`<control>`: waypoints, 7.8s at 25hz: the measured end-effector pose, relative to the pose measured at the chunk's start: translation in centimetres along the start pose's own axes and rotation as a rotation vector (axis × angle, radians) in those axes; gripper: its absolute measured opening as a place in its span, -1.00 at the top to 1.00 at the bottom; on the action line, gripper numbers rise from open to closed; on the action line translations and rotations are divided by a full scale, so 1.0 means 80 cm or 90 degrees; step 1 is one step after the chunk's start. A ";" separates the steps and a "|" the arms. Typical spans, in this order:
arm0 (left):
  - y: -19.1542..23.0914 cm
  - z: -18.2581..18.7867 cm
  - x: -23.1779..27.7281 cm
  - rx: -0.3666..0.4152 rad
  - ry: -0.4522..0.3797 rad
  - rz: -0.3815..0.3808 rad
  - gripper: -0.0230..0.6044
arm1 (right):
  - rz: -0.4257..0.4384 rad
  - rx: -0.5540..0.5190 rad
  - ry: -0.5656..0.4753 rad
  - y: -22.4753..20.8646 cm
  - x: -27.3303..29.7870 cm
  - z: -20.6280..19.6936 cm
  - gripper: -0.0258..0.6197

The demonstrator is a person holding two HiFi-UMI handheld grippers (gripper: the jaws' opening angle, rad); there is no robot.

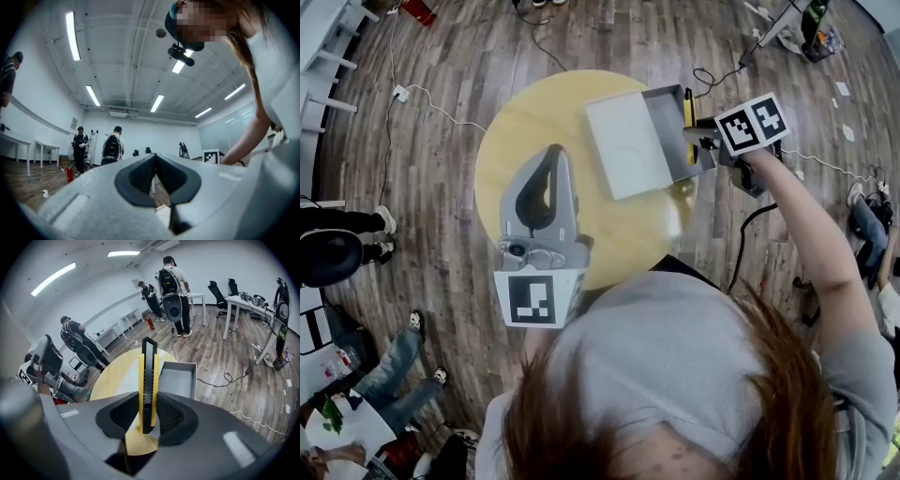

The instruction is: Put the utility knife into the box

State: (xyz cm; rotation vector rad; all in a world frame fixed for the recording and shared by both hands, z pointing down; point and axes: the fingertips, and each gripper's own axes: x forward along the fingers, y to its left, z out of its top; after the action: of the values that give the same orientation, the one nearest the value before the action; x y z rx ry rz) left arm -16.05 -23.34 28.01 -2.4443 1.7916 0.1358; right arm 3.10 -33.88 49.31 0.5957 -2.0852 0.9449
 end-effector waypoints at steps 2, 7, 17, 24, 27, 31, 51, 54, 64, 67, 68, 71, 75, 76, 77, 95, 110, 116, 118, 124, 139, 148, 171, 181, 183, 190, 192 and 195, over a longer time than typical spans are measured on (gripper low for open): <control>0.002 -0.005 0.000 -0.006 0.004 0.005 0.95 | 0.003 0.008 0.030 -0.007 0.009 -0.004 0.55; -0.001 -0.006 0.001 -0.008 0.008 0.006 0.95 | 0.010 0.046 0.111 -0.022 0.032 -0.017 0.55; 0.001 -0.006 -0.001 -0.009 0.006 0.010 0.95 | 0.011 0.093 0.261 -0.039 0.060 -0.042 0.55; 0.003 -0.007 -0.001 -0.018 0.012 0.013 0.95 | -0.002 0.100 0.314 -0.057 0.074 -0.047 0.55; 0.001 -0.006 0.003 -0.016 0.011 0.014 0.95 | -0.014 0.103 0.323 -0.067 0.080 -0.050 0.55; 0.001 -0.010 0.006 -0.014 0.019 0.014 0.95 | -0.024 0.100 0.341 -0.072 0.098 -0.056 0.55; 0.006 -0.029 0.000 -0.035 0.052 0.034 0.95 | -0.055 0.091 0.369 -0.081 0.146 -0.075 0.55; 0.003 -0.032 0.001 -0.040 0.056 0.035 0.95 | -0.064 0.095 0.373 -0.088 0.145 -0.079 0.55; 0.005 -0.031 0.000 -0.036 0.058 0.037 0.95 | -0.063 0.109 0.377 -0.091 0.151 -0.085 0.55; 0.005 -0.030 0.001 -0.035 0.057 0.036 0.95 | -0.063 0.116 0.375 -0.092 0.153 -0.084 0.55; 0.005 -0.031 0.002 -0.036 0.058 0.035 0.95 | -0.064 0.115 0.378 -0.094 0.153 -0.084 0.55; 0.010 -0.034 0.000 -0.043 0.063 0.035 0.95 | -0.069 0.106 0.388 -0.096 0.155 -0.085 0.55; 0.012 -0.035 -0.002 -0.041 0.067 0.039 0.95 | -0.068 0.110 0.393 -0.096 0.156 -0.089 0.55; 0.013 -0.035 -0.001 -0.040 0.067 0.039 0.95 | -0.067 0.112 0.392 -0.096 0.156 -0.089 0.55; 0.013 -0.035 0.000 -0.040 0.067 0.038 0.95 | -0.067 0.113 0.391 -0.096 0.157 -0.088 0.55; 0.015 -0.034 -0.002 -0.040 0.066 0.046 0.95 | -0.080 0.105 0.399 -0.101 0.159 -0.091 0.55; 0.017 -0.033 -0.006 -0.040 0.068 0.050 0.95 | -0.077 0.084 0.407 -0.097 0.159 -0.090 0.53; 0.018 -0.026 -0.005 -0.035 0.060 0.049 0.95 | -0.077 0.080 0.406 -0.095 0.161 -0.087 0.52; 0.018 -0.026 -0.006 -0.035 0.061 0.050 0.95 | -0.078 0.078 0.405 -0.095 0.161 -0.088 0.51; 0.013 -0.028 -0.006 -0.032 0.063 0.047 0.95 | -0.078 0.083 0.388 -0.097 0.160 -0.088 0.51; -0.017 -0.011 -0.001 -0.018 0.040 0.009 0.95 | 0.010 -0.042 0.203 -0.015 0.071 -0.031 0.80; -0.019 0.002 0.013 -0.004 0.031 -0.010 0.95 | -0.014 -0.195 -0.179 0.106 -0.047 0.073 0.91; -0.058 0.033 0.020 0.018 0.002 0.009 0.95 | -0.017 -0.299 -0.681 0.219 -0.217 0.090 0.91; -0.084 0.043 -0.014 0.036 -0.016 0.017 0.95 | 0.015 -0.305 -0.693 0.235 -0.223 0.057 0.91; -0.089 0.047 -0.024 0.038 -0.020 0.009 0.95 | 0.009 -0.301 -0.699 0.241 -0.229 0.049 0.91; -0.110 0.069 -0.095 0.043 -0.025 -0.014 0.95 | -0.019 -0.303 -0.712 0.293 -0.247 -0.009 0.91; -0.117 0.076 -0.124 0.045 -0.028 -0.022 0.95 | -0.021 -0.298 -0.714 0.313 -0.248 -0.033 0.91; -0.128 0.082 -0.167 0.043 -0.033 -0.032 0.95 | -0.040 -0.309 -0.708 0.346 -0.246 -0.074 0.91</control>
State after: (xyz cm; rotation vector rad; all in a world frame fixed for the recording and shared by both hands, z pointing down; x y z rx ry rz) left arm -10.35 -6.73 23.70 -2.4138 1.6838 0.1300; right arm -0.60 -10.15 24.55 1.0475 -3.0699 -0.0511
